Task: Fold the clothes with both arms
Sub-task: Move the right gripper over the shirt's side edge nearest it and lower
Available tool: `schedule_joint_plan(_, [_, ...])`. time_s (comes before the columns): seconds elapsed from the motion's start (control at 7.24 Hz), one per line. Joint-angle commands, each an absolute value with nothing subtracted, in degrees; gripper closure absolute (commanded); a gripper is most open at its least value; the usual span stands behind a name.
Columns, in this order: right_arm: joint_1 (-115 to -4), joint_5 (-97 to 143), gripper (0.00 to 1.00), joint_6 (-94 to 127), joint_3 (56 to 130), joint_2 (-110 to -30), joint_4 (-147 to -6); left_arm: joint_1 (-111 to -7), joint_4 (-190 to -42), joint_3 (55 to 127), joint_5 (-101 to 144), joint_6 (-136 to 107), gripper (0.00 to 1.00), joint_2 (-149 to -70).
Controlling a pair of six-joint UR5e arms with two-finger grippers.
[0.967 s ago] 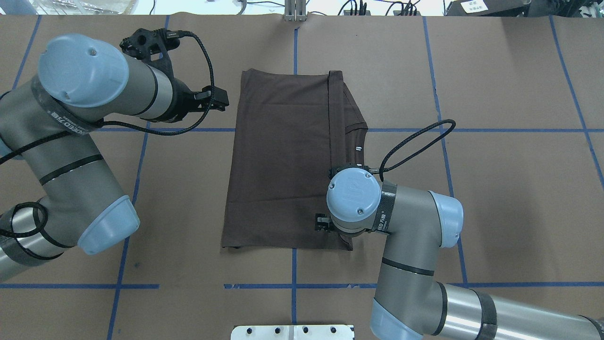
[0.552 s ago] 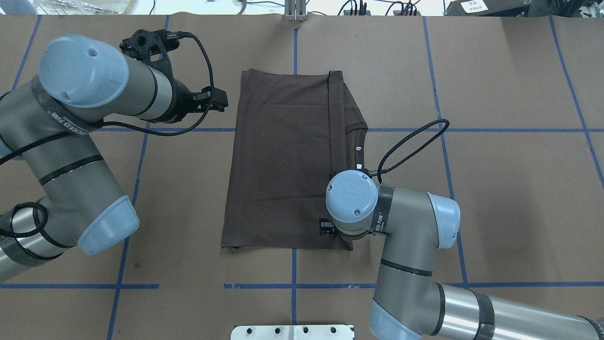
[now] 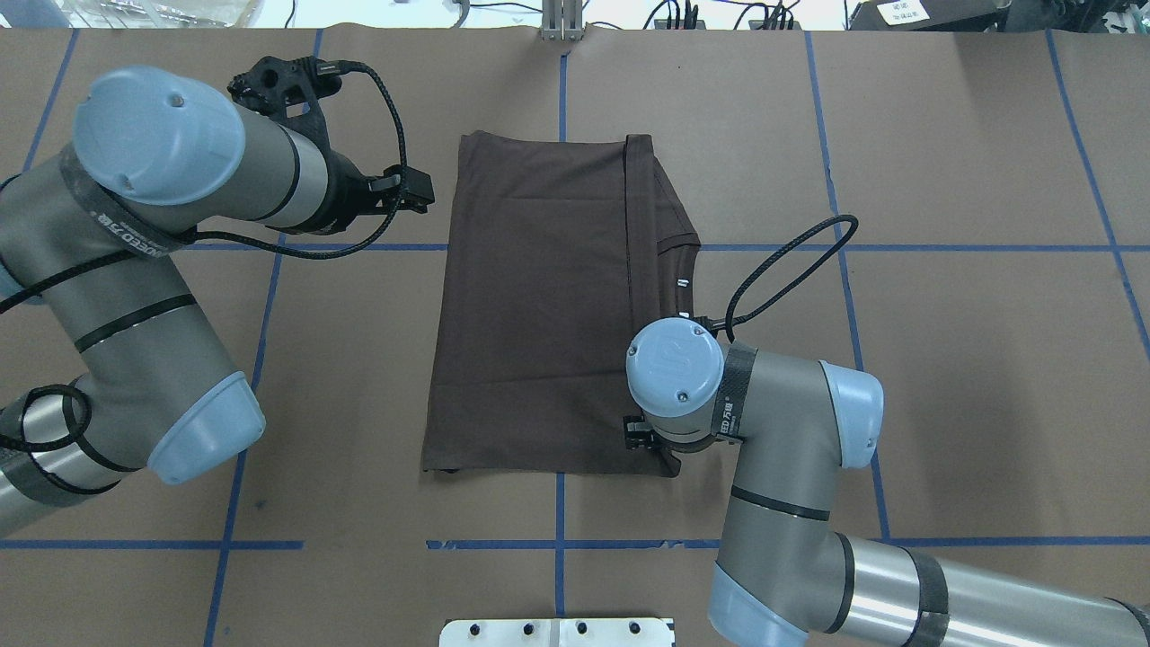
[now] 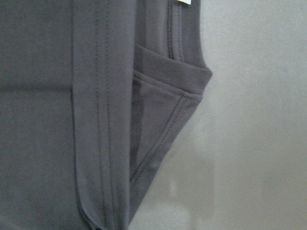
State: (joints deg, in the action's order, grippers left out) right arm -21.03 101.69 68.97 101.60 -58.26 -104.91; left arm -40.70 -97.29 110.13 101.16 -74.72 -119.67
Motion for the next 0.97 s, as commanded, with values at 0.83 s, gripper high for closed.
schedule_joint_plan(0.83, [-23.64, 101.51, 0.0, 62.58, 102.42, -55.48, -102.59, -40.61, -97.47, 109.78, 101.16, -74.71, 0.0, -119.62])
